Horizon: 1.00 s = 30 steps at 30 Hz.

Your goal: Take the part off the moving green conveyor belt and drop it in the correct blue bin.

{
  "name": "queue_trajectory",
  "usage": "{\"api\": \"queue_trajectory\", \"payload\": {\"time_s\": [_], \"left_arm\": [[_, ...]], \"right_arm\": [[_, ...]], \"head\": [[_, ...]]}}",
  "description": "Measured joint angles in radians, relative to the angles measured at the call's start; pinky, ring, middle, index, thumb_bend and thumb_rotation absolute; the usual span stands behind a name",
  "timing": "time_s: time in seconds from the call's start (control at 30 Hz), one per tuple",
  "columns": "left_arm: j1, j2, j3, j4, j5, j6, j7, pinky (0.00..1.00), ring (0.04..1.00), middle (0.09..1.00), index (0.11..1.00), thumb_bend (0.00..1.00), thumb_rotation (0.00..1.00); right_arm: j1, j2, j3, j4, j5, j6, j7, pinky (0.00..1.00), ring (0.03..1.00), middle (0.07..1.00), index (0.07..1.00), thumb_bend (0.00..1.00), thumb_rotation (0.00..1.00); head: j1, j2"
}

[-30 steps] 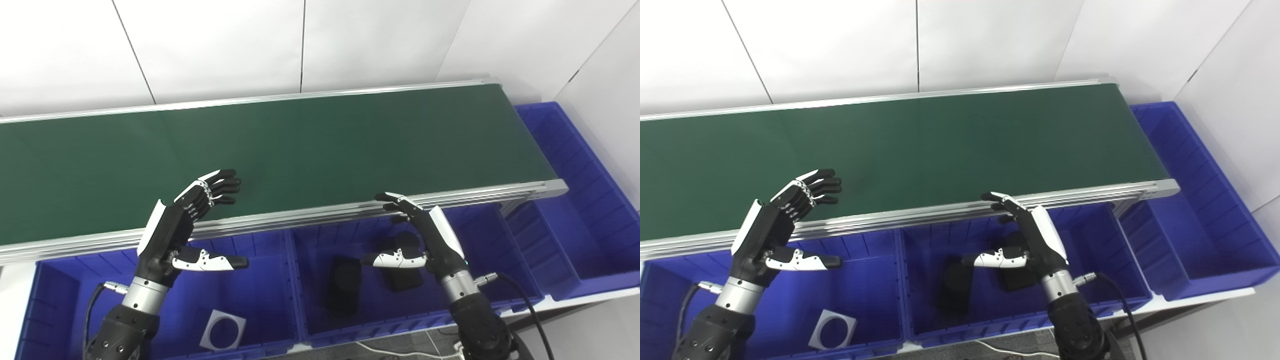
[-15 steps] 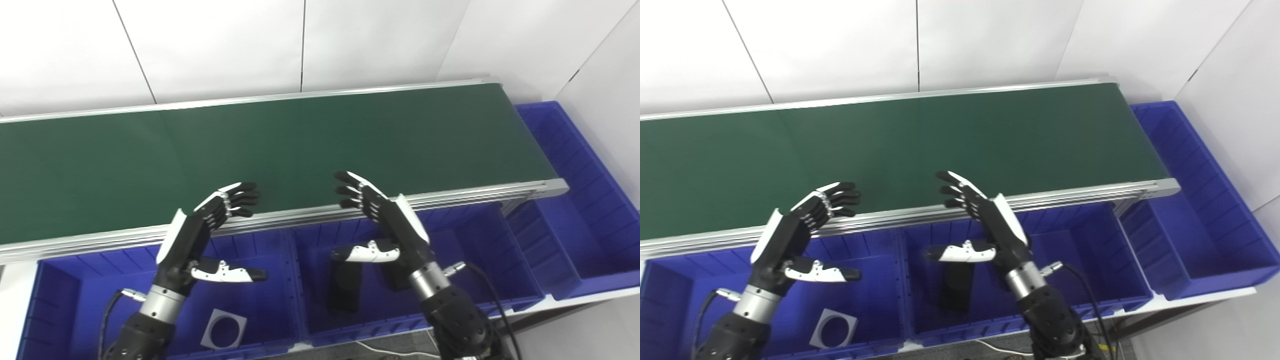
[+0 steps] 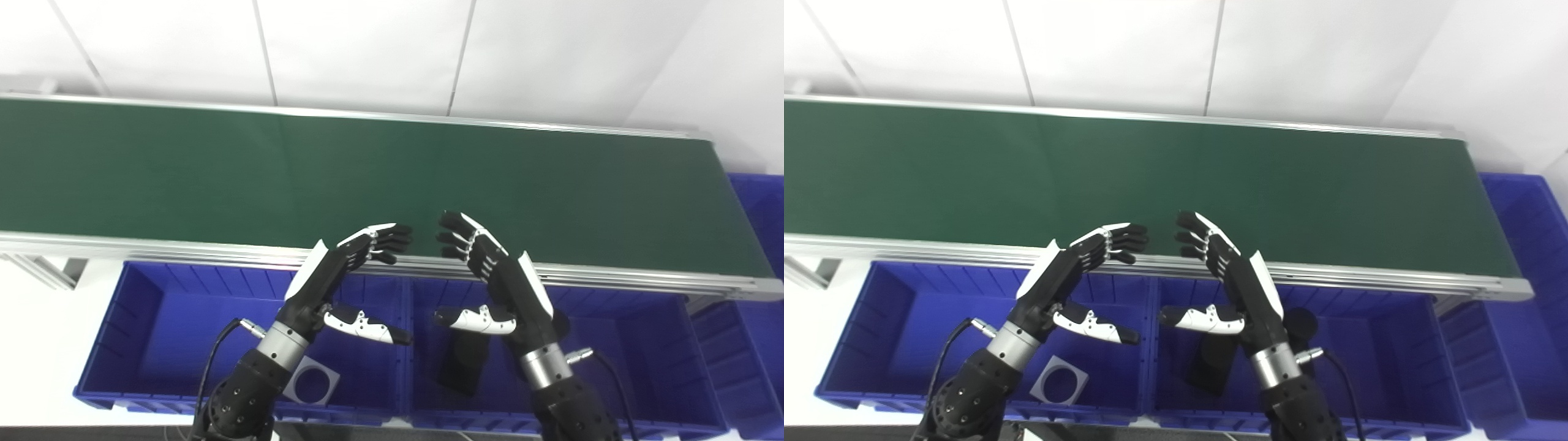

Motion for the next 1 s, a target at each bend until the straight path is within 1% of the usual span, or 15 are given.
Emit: {"api": "queue_trajectory", "payload": {"time_s": [0.1,0.33,0.4,0.43,0.47,0.57,0.73,0.83,1.0], "left_arm": [[0.0,-0.001,-0.001,0.006,0.001,0.0,0.006,0.7,0.762,0.782,0.786,1.0,0.16],[0.0,0.006,0.003,0.009,-0.001,0.0,0.008,0.69,0.761,0.781,0.789,1.0,0.17],[0.0,0.01,0.004,0.009,-0.002,-0.001,0.008,0.69,0.758,0.779,0.787,1.0,0.16],[0.0,0.011,0.005,0.011,-0.003,-0.001,0.008,0.69,0.758,0.779,0.787,1.0,0.16],[0.0,0.012,0.005,0.014,-0.003,-0.002,0.008,0.69,0.76,0.781,0.787,1.0,0.16],[0.0,0.015,0.007,0.025,-0.007,-0.004,0.008,0.69,0.761,0.782,0.787,1.0,0.17],[0.0,0.028,0.008,0.026,-0.008,-0.005,0.008,0.69,0.756,0.785,0.794,1.0,0.17],[0.0,0.035,0.009,0.027,-0.014,-0.016,0.008,0.69,0.756,0.785,0.792,1.0,0.17],[0.0,0.036,0.011,0.03,-0.027,-0.026,0.008,0.69,0.756,0.79,0.799,1.0,0.16]], "right_arm": [[-0.003,-0.002,-0.001,0.021,0.0,-0.034,0.003,0.78,0.826,0.876,0.875,1.0,0.41],[-0.003,0.004,-0.002,0.056,-0.007,-0.058,0.0,0.77,0.825,0.868,0.871,1.0,0.4],[-0.003,0.007,-0.003,0.067,-0.007,-0.069,-0.003,0.76,0.816,0.859,0.863,1.0,0.38],[-0.003,0.008,-0.004,0.076,-0.008,-0.085,-0.004,0.76,0.816,0.859,0.863,1.0,0.38],[-0.004,0.01,-0.006,0.086,-0.009,-0.093,-0.007,0.75,0.806,0.848,0.855,1.0,0.35],[-0.003,0.018,-0.015,0.115,-0.015,-0.106,-0.021,0.75,0.796,0.838,0.843,0.99,0.32],[-0.003,0.022,-0.023,0.152,-0.038,-0.139,-0.033,0.75,0.792,0.829,0.826,0.97,0.32],[-0.003,0.022,-0.029,0.17,-0.044,-0.148,-0.041,0.75,0.793,0.827,0.823,0.96,0.33],[-0.006,0.022,-0.031,0.194,-0.051,-0.176,-0.043,0.75,0.793,0.829,0.817,0.97,0.32]], "head": [[-0.005,-0.002],[-0.029,-0.003],[-0.037,-0.006],[-0.037,-0.006],[-0.038,-0.008],[-0.049,-0.011],[-0.061,-0.014],[-0.078,-0.018],[-0.087,-0.021]]}}
